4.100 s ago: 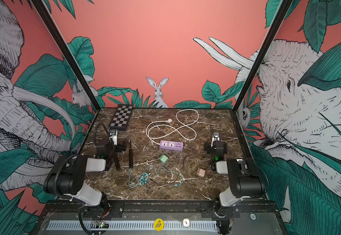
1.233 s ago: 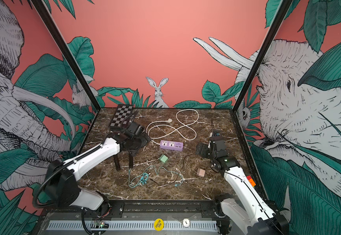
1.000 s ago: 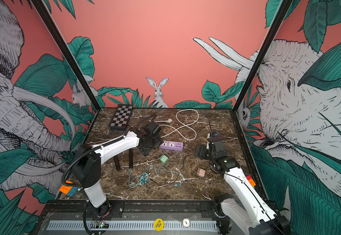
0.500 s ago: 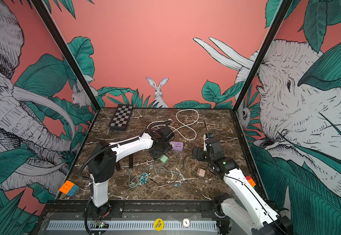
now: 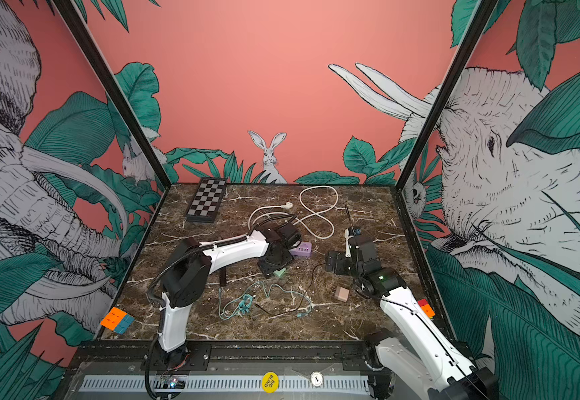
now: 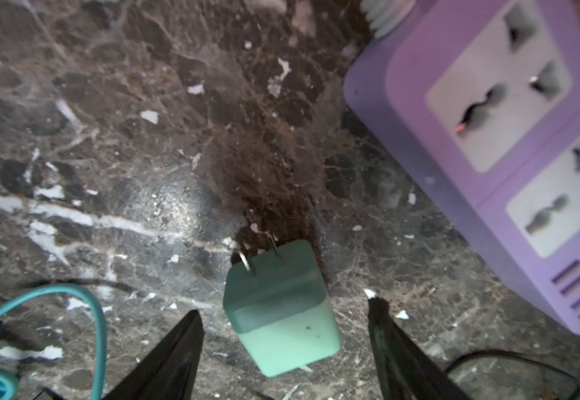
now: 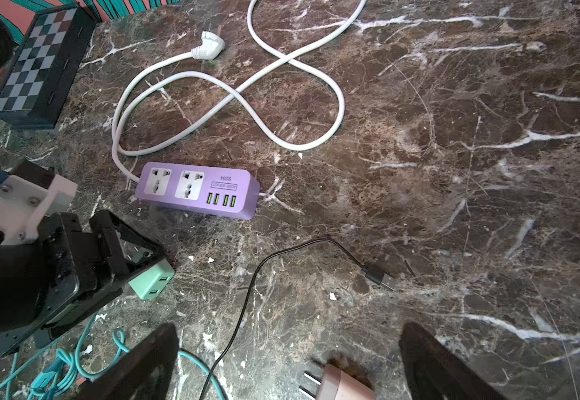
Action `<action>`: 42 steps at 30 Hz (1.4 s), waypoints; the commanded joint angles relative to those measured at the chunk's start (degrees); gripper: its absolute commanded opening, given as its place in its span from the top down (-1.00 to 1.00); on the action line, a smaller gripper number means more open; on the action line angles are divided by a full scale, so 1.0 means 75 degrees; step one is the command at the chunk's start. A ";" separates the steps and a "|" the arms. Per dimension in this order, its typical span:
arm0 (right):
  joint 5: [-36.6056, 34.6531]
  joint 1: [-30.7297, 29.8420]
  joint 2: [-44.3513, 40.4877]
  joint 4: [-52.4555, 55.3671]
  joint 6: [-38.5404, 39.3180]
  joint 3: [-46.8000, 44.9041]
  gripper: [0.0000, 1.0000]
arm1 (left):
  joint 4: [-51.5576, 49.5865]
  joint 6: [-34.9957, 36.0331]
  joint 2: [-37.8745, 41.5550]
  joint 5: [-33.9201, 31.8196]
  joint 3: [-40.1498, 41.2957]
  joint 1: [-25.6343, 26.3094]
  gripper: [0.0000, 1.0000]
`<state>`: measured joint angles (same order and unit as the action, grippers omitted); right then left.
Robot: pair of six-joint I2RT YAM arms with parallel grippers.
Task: Charge the electric toothbrush
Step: Pick up the charging cable from the center of the board.
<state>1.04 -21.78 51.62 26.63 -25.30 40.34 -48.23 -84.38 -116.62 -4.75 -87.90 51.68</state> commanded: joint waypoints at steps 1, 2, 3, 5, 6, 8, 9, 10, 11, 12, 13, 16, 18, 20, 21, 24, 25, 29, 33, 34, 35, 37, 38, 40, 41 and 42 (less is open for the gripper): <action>0.0024 -0.0080 -0.0143 -0.0026 0.0021 -0.0125 -0.97 | -0.0145 -0.0168 -0.0006 -0.0037 0.0119 0.0058 -0.53; 0.0023 -0.0084 -0.0164 -0.0030 0.0021 -0.0123 -0.97 | -0.0124 -0.0174 -0.0034 -0.0042 0.0118 0.0069 -0.52; 0.0037 -0.0084 -0.0173 -0.0031 0.0022 -0.0115 -0.97 | -0.0100 -0.0175 -0.0063 -0.0035 0.0118 0.0070 -0.51; 0.0049 -0.0084 -0.0199 -0.0025 0.0002 -0.0129 -0.97 | -0.0046 -0.0175 -0.0127 -0.0012 0.0141 0.0070 -0.47; 0.0048 -0.0096 -0.0211 -0.0021 0.0010 -0.0141 -0.97 | -0.0011 -0.0181 -0.0152 0.0005 0.0158 0.0070 -0.46; 0.0049 -0.0096 -0.0226 0.0003 0.0003 -0.0141 -0.97 | 0.0070 -0.0202 -0.0210 0.0061 0.0210 0.0070 -0.38; 0.0058 -0.0096 -0.0237 0.0012 0.0000 -0.0150 -0.97 | 0.0093 -0.0216 -0.0223 0.0071 0.0232 0.0070 -0.37; 0.0061 -0.0096 -0.0255 0.0034 -0.0009 -0.0143 -0.97 | 0.0112 -0.0211 -0.0245 0.0070 0.0238 0.0070 -0.37; 0.0061 -0.0101 -0.0272 0.0035 -0.0006 -0.0153 -0.97 | 0.0120 -0.0210 -0.0259 0.0071 0.0242 0.0070 -0.36; 0.0061 -0.0107 -0.0290 0.0026 -0.0012 -0.0157 -0.97 | 0.0114 -0.0203 -0.0271 0.0059 0.0230 0.0076 -0.35; 0.0061 -0.0102 -0.0307 0.0024 -0.0013 -0.0175 -0.97 | 0.0107 -0.0199 -0.0282 0.0047 0.0241 0.0070 -0.34; 0.0061 -0.0106 -0.0307 0.0033 -0.0024 -0.0193 -0.97 | 0.0102 -0.0176 -0.0295 -0.0004 0.0235 0.0070 -0.30; 0.0094 -0.0118 -0.0307 0.0040 -0.0031 -0.0175 -0.97 | 0.0102 -0.0164 -0.0318 -0.0028 0.0232 0.0070 -0.26; 0.0102 -0.0119 -0.0314 0.0035 -0.0059 -0.0193 -0.97 | 0.0136 -0.0140 -0.0340 -0.0028 0.0235 0.0070 -0.20; 0.0108 -0.0119 -0.0309 0.0028 -0.0056 -0.0191 -0.97 | 0.0137 -0.0129 -0.0362 -0.0022 0.0235 0.0070 -0.19; 0.0125 -0.0131 -0.0308 0.0055 -0.0066 -0.0197 -0.97 | 0.0149 -0.0106 -0.0399 -0.0004 0.0235 0.0070 -0.15; 0.0131 -0.0140 -0.0319 0.0064 -0.0071 -0.0192 -0.97 | 0.0160 -0.0114 -0.0409 -0.0005 0.0246 0.0070 -0.13; 0.0146 -0.0153 -0.0331 0.0076 -0.0090 -0.0216 -0.97 | 0.0164 -0.0064 -0.0413 -0.0028 0.0259 0.0070 -0.08; 0.0152 -0.0163 -0.0331 0.0063 -0.0084 -0.0196 -0.97 | 0.0160 0.0020 -0.0288 -0.0176 0.0270 0.0070 0.07; 0.0143 -0.0165 -0.0331 0.0080 -0.0088 -0.0211 -0.97 | 0.0161 0.0046 -0.0244 -0.0235 0.0273 0.0070 0.10; 0.0143 -0.0172 -0.0314 0.0070 -0.0078 -0.0206 -0.97 | 0.0149 0.0070 -0.0188 -0.0284 0.0270 0.0070 0.13; 0.0142 -0.0178 -0.0319 0.0078 -0.0073 -0.0197 -0.97 | 0.0148 0.0136 -0.0072 -0.0413 0.0288 0.0070 0.24; 0.0134 -0.0183 -0.0319 0.0074 -0.0060 -0.0205 -0.97 | 0.0121 0.0163 -0.0019 -0.0503 0.0284 0.0059 0.31; 0.0143 -0.0186 -0.0331 0.0087 -0.0063 -0.0209 -0.97 | 0.0114 0.0245 0.0138 -0.0639 0.0332 0.0041 0.40; 0.0162 -0.0194 -0.0340 0.0071 -0.0061 -0.0194 -0.97 | 0.0114 0.0314 0.0231 -0.0672 0.0361 0.0015 0.47; 0.0169 -0.0207 -0.0349 0.0077 -0.0061 -0.0196 -0.97 | 0.0100 0.0399 0.0313 -0.0679 0.0376 -0.0027 0.62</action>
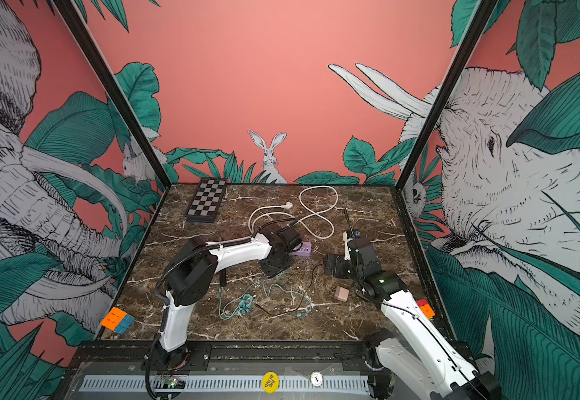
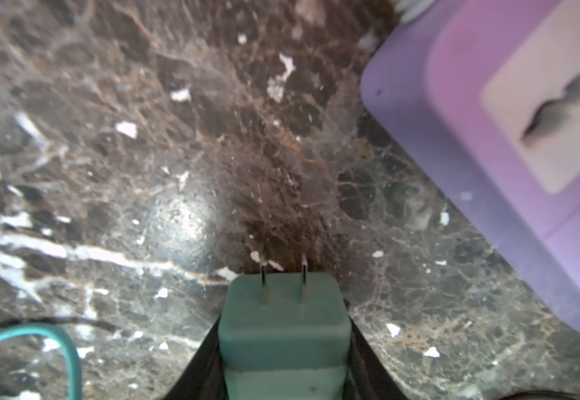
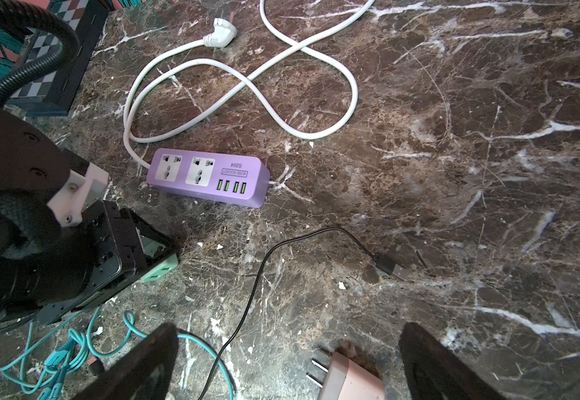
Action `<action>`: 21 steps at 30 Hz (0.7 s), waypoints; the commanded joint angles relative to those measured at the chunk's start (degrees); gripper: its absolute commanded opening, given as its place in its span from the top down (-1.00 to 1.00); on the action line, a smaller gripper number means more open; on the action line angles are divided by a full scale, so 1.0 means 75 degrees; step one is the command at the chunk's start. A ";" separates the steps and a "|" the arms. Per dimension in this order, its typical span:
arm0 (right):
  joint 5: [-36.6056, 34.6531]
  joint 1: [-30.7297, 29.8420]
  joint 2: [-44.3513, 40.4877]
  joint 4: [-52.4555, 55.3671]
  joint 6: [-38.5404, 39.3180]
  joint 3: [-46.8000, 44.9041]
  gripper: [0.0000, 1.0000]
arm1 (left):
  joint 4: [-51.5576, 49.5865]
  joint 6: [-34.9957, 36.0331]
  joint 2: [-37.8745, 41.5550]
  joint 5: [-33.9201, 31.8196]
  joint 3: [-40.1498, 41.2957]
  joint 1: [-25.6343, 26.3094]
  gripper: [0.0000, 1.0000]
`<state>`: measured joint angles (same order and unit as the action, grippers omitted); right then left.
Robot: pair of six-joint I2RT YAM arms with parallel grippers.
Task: Charge the electric toothbrush
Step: Pick up the charging cable from the center of the board.
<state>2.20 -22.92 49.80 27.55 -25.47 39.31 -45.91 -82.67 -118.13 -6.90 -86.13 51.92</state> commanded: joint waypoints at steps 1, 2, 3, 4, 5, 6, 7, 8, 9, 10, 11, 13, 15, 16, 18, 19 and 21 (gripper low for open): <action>0.0018 -0.0064 -0.0123 -0.0040 -0.0040 -0.0052 -0.97 | -0.0216 0.0293 0.0636 -0.0366 0.0168 -0.0138 0.84; -0.0030 -0.0084 -0.0153 -0.0035 -0.0040 -0.0054 -0.97 | -0.0199 0.0453 0.0785 -0.0327 0.0201 -0.0242 0.95; -0.0002 -0.0116 -0.0171 -0.0068 0.0004 -0.0069 -0.97 | -0.0128 0.0652 0.0934 -0.0286 0.0266 -0.0348 1.00; 0.0051 -0.0167 -0.0183 -0.0120 0.0094 -0.0073 -0.97 | -0.0025 0.0919 0.1163 -0.0188 0.0352 -0.0495 1.00; 0.0010 -0.0257 -0.0172 -0.0100 0.0119 -0.0040 -0.97 | 0.0021 0.1111 0.1389 -0.0134 0.0470 -0.0658 1.00; -0.0017 -0.0352 -0.0160 -0.0104 0.0141 -0.0013 -0.97 | 0.0196 0.1295 0.1635 -0.0045 0.0608 -0.0803 1.00; 0.0058 -0.0482 -0.0160 -0.0198 0.0221 -0.0023 -0.97 | 0.0339 0.1623 0.1889 0.0095 0.0743 -0.0996 1.00; 0.0082 -0.0625 -0.0153 -0.0274 0.0252 -0.0029 -0.97 | 0.0283 0.1772 0.2121 0.0143 0.0817 -0.1161 1.00; 0.0012 -0.0832 -0.0148 -0.0329 0.0276 -0.0008 -0.97 | 0.0280 0.1976 0.2390 0.0168 0.0908 -0.1330 1.00; -0.0005 -0.1007 -0.0128 -0.0420 0.0340 -0.0021 -0.97 | 0.0297 0.2312 0.2676 0.0225 0.0966 -0.1503 1.00; 0.0091 -0.1258 -0.0065 -0.0558 0.0434 -0.0015 -0.97 | 0.0129 0.2533 0.2970 0.0144 0.0978 -0.1699 1.00; 0.0417 -0.1673 0.0117 -0.0815 0.0555 0.0006 -0.97 | -0.0214 0.2869 0.3605 -0.0332 0.1047 -0.1941 1.00; 0.0851 -0.2259 0.0392 -0.1139 0.0682 0.0075 -0.97 | -0.0241 0.3295 0.4308 -0.0695 0.1268 -0.2138 1.00; 0.0875 -0.2648 0.0558 -0.1265 0.0786 0.0128 -0.97 | -0.0225 0.3465 0.4723 -0.0908 0.1423 -0.2250 1.00; 0.0863 -0.3490 0.1001 -0.1413 0.1140 0.0360 -0.97 | -0.0147 0.3831 0.5466 -0.1176 0.1718 -0.2502 1.00; 0.0768 -0.3763 0.1188 -0.1411 0.1248 0.0492 -0.97 | -0.0187 0.3936 0.5749 -0.1280 0.1798 -0.2625 1.00; 0.0732 -0.4261 0.1764 -0.1413 0.1528 0.0835 -0.97 | -0.0304 0.4207 0.6272 -0.1406 0.1946 -0.2889 1.00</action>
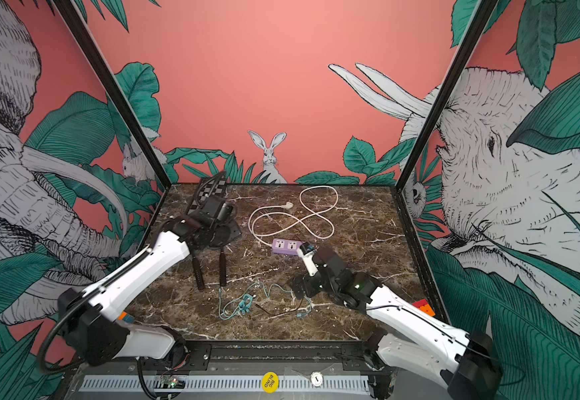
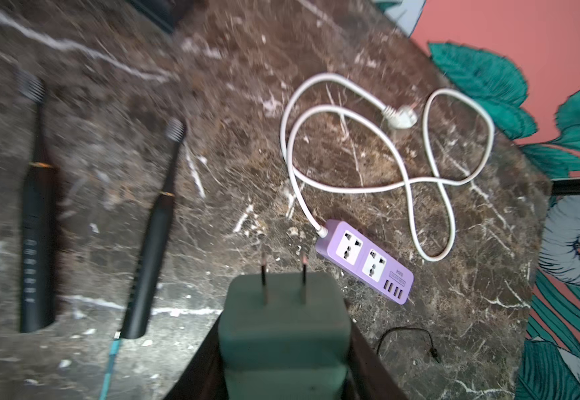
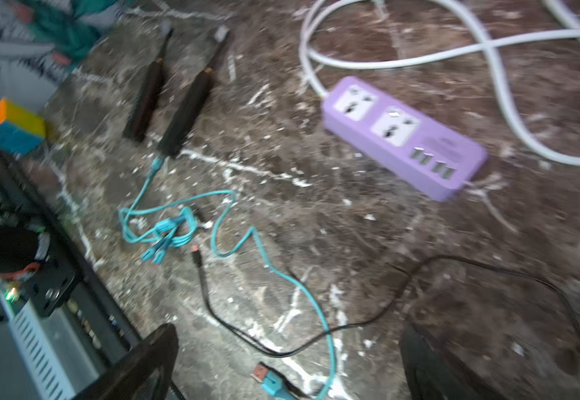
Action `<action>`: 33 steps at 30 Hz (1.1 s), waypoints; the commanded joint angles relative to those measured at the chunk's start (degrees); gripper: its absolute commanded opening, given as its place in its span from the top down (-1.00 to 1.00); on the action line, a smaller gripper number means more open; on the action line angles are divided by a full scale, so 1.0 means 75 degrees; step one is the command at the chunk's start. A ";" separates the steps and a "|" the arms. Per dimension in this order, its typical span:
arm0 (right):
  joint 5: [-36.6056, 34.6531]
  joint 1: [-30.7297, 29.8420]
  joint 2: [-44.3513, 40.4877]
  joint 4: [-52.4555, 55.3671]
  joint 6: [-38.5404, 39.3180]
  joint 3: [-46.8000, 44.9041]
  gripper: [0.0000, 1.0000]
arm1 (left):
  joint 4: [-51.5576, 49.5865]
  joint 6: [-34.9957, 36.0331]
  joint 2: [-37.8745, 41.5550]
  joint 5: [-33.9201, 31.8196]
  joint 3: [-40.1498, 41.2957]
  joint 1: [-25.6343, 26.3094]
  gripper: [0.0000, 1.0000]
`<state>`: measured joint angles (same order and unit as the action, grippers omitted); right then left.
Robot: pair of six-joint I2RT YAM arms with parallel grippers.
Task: Charge the electric toothbrush
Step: Pick up the charging cable from the center of the board.
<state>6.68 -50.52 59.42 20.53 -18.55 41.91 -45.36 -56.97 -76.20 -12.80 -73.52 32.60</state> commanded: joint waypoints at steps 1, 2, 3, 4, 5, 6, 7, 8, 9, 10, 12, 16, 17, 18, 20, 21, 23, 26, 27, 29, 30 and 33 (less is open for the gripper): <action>0.0144 -0.0688 0.0734 -0.0491 0.0667 0.0650 -0.95 | -0.0460 0.0868 0.0858 -0.0634 0.0309 -0.0427 1.00; 0.0105 -0.0737 0.0920 -0.0551 0.0674 0.0728 -0.94 | -0.0535 0.0977 0.1044 -0.0634 0.0364 -0.0555 1.00; 0.0209 -0.0766 0.1115 -0.0727 0.0679 0.0768 -0.93 | -0.0635 0.1059 0.1209 -0.0648 0.0396 -0.0670 1.00; 0.0277 -0.0781 0.1230 -0.0806 0.0680 0.0811 -0.92 | -0.0730 0.1107 0.1338 -0.0678 0.0423 -0.0783 1.00; 0.0336 -0.0806 0.1409 -0.0810 0.0707 0.0911 -0.91 | -0.0791 0.1210 0.1499 -0.0673 0.0476 -0.0909 1.00; 0.0387 -0.0840 0.1602 -0.0785 0.0751 0.1014 -0.89 | -0.0855 0.1312 0.1646 -0.0622 0.0515 -0.1055 1.00; 0.0404 -0.0886 0.1762 -0.0761 0.0818 0.1083 -0.87 | -0.0891 0.1396 0.1782 -0.0597 0.0564 -0.1175 1.00; 0.0411 -0.0977 0.1961 -0.0749 0.0909 0.1162 -0.85 | -0.0872 0.1493 0.1936 -0.0524 0.0661 -0.1332 1.00; 0.0396 -0.1048 0.2168 -0.0659 0.0974 0.1276 -0.81 | -0.0780 0.1627 0.2093 -0.0366 0.0784 -0.1484 1.00; 0.0446 -0.1059 0.2338 -0.0575 0.0974 0.1364 -0.79 | -0.0719 0.1697 0.2214 -0.0210 0.0889 -0.1623 1.00; 0.0449 -0.1057 0.2522 -0.0525 0.0961 0.1447 -0.68 | -0.0608 0.1731 0.2418 0.0014 0.1082 -0.1864 1.00; -0.0384 -0.0994 0.2093 -0.0658 0.0795 0.1153 -0.65 | -0.0607 0.1697 0.2563 0.0079 0.1225 -0.2042 1.00; -0.0583 -0.0997 0.2110 -0.0510 0.0777 0.1175 -0.64 | -0.0588 0.1712 0.2576 0.0067 0.1250 -0.2061 1.00; -0.0808 -0.0933 0.2278 -0.0062 0.0694 0.1367 -0.64 | -0.0581 0.1723 0.2576 0.0021 0.1258 -0.2071 1.00; -0.0780 -0.0634 0.2488 0.0530 0.0336 0.1547 -0.63 | -0.0392 0.1893 0.2559 0.0197 0.1305 -0.2117 1.00; -0.0491 -0.0430 0.2497 0.0490 0.0147 0.1426 -0.62 | -0.0310 0.1987 0.2526 0.0343 0.1296 -0.2121 1.00; -0.0100 -0.0216 0.2463 0.0364 -0.0063 0.1194 -0.58 | -0.0306 0.2041 0.2467 0.0489 0.1229 -0.2135 1.00; -0.0305 -0.0221 0.2584 0.1055 -0.0090 0.1251 -0.54 | -0.0117 0.2154 0.2480 0.0749 0.1311 -0.2150 1.00; -0.0409 -0.0215 0.2598 0.1299 -0.0192 0.1251 -0.53 | -0.0004 0.2170 0.2500 0.0884 0.1360 -0.2155 1.00; -0.0529 -0.0215 0.2542 0.1675 -0.0465 0.1139 -0.49 | 0.0191 0.2136 0.2527 0.1148 0.1495 -0.2155 1.00; -0.0448 -0.0225 0.2447 0.1751 -0.0537 0.1016 -0.49 | 0.0263 0.2087 0.2521 0.1242 0.1536 -0.2158 1.00; -0.0006 -0.0499 0.1894 0.1405 -0.0455 0.0419 -0.50 | 0.0397 0.1791 0.2531 0.1414 0.1654 -0.2161 1.00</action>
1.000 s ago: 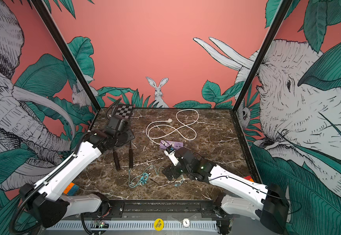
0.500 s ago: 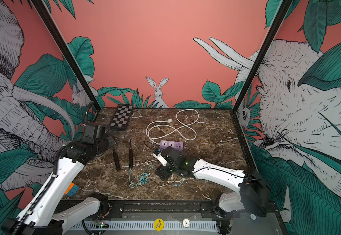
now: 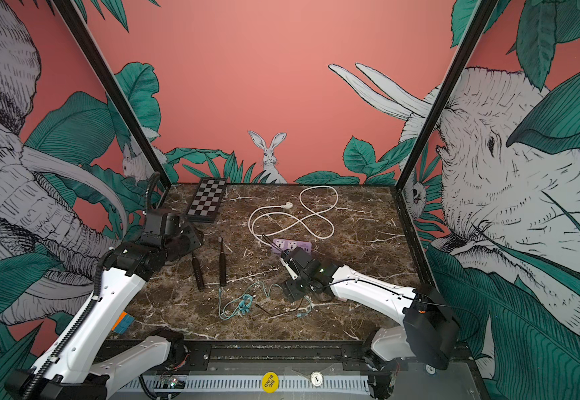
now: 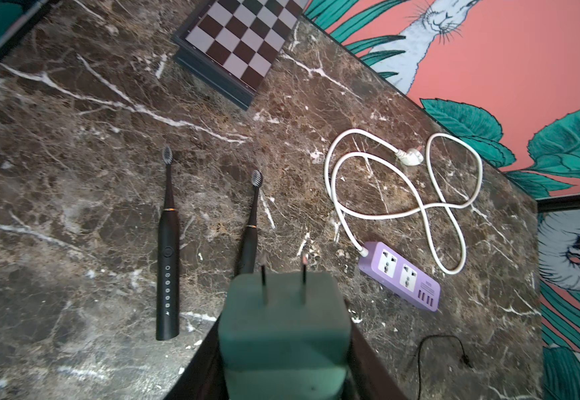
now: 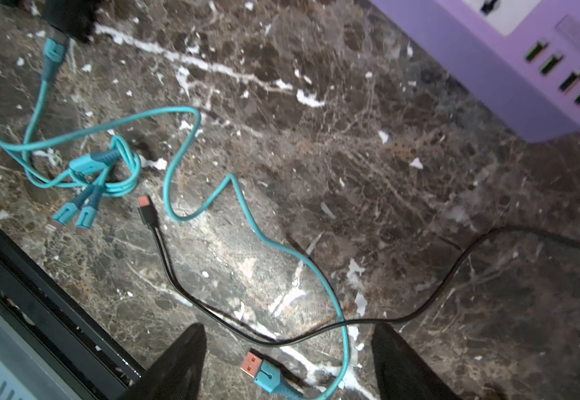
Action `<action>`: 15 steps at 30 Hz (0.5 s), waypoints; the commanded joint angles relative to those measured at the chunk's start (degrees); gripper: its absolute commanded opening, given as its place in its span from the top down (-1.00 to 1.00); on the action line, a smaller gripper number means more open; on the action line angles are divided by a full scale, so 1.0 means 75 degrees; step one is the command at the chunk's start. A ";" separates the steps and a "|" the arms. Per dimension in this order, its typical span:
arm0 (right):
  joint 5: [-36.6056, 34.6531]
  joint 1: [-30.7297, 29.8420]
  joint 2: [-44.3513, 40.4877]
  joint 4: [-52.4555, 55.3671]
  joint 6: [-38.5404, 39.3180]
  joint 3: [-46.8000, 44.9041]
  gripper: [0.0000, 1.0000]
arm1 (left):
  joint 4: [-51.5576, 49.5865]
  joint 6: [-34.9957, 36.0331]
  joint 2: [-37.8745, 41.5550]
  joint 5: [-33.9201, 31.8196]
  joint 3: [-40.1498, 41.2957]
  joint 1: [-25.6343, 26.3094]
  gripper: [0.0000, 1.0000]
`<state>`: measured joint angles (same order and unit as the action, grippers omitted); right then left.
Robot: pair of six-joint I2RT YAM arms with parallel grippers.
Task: Charge the electric toothbrush
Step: Pick up the charging cable from the center of the board.
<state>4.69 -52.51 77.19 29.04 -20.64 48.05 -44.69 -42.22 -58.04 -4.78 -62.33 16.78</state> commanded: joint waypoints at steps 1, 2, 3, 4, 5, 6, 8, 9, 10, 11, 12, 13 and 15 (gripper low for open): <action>0.0320 -0.0373 -0.0586 0.0222 -0.0085 -0.0489 -0.50 | 0.0363 -0.0234 0.0081 0.0395 0.0183 -0.0054 1.00; 0.0220 -0.0570 -0.0654 0.0327 0.0002 -0.0514 -0.51 | 0.0420 -0.0271 0.0050 0.0499 0.0187 -0.0051 1.00; 0.0092 -0.0726 -0.0672 0.0438 0.0079 -0.0518 -0.51 | 0.0409 -0.0305 0.0001 0.0559 0.0170 -0.0051 1.00; 0.0051 -0.0857 -0.0645 0.0538 0.0178 -0.0519 -0.51 | 0.0366 -0.0339 -0.0059 0.0604 0.0146 -0.0057 1.00; -0.0017 -0.0940 -0.0597 0.0647 0.0214 -0.0513 -0.49 | 0.0360 -0.0345 -0.0114 0.0652 0.0110 -0.0057 1.00; -0.0146 -0.0995 -0.0550 0.0731 0.0201 -0.0501 -0.48 | 0.0334 -0.0348 -0.0152 0.0686 0.0090 -0.0054 1.00; -0.0169 -0.1026 -0.0506 0.0684 0.0208 -0.0530 -0.44 | 0.0294 -0.0351 -0.0176 0.0661 0.0062 -0.0056 1.00; -0.0028 -0.1049 -0.0527 0.0558 0.0245 -0.0526 -0.42 | 0.0266 -0.0359 -0.0172 0.0634 0.0048 -0.0051 1.00; 0.0031 -0.1077 -0.0540 0.0512 0.0297 -0.0490 -0.41 | 0.0254 -0.0366 -0.0143 0.0614 0.0030 -0.0050 1.00; -0.0075 -0.1100 -0.0565 0.0556 0.0377 -0.0466 -0.41 | 0.0240 -0.0380 -0.0125 0.0619 0.0018 -0.0057 1.00; -0.0252 -0.1096 -0.0560 0.0595 0.0366 -0.0466 -0.39 | 0.0228 -0.0389 -0.0097 0.0613 0.0019 -0.0074 1.00; -0.0537 -0.1096 -0.0501 0.0748 0.0334 -0.0456 -0.37 | 0.0189 -0.0393 -0.0086 0.0621 0.0036 -0.0052 1.00; -0.0563 -0.1102 -0.0255 0.1057 0.0309 -0.0391 -0.33 | 0.0133 -0.0397 -0.0065 0.0625 0.0057 -0.0067 1.00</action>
<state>3.05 -60.34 73.65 33.52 -18.81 44.29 -43.24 -44.51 -59.79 -0.30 -61.36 16.67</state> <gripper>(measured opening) 0.668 0.440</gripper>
